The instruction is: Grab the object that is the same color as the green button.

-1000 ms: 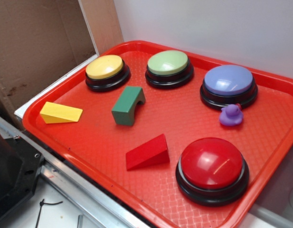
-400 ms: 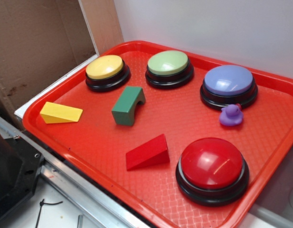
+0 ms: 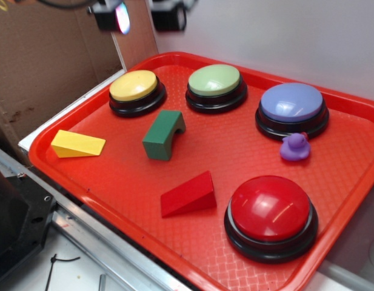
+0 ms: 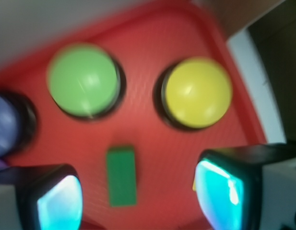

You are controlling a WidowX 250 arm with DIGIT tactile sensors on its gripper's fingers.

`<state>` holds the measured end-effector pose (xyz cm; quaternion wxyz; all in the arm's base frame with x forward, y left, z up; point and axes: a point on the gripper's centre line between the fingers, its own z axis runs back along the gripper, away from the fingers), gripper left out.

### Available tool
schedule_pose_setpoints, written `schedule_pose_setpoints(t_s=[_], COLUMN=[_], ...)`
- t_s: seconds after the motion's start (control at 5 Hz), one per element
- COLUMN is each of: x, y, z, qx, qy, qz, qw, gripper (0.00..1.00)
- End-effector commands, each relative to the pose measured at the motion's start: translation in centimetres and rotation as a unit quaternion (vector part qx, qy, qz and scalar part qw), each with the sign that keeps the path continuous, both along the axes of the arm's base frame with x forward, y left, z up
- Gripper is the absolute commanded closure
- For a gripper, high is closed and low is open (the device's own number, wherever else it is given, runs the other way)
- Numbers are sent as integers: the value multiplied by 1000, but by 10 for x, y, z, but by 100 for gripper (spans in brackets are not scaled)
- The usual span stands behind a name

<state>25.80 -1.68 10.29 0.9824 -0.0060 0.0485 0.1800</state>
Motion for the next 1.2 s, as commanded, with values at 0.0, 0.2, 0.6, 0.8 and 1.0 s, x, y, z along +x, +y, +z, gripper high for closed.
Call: schedule_pose_setpoints(t_s=[0.0, 0.2, 0.6, 0.8, 1.0], x=[-40, -32, -13, -3, -1], y=[16, 2, -9, -20, -21], z=[-75, -84, -38, -20, -31], qx=[19, -11, -26, -64, -88], qy=[42, 44, -36, -60, -34], qz=[-28, -77, -117, -127, -147], qw=[999, 996, 992, 988, 985], gripper=[0, 0, 0, 0, 0])
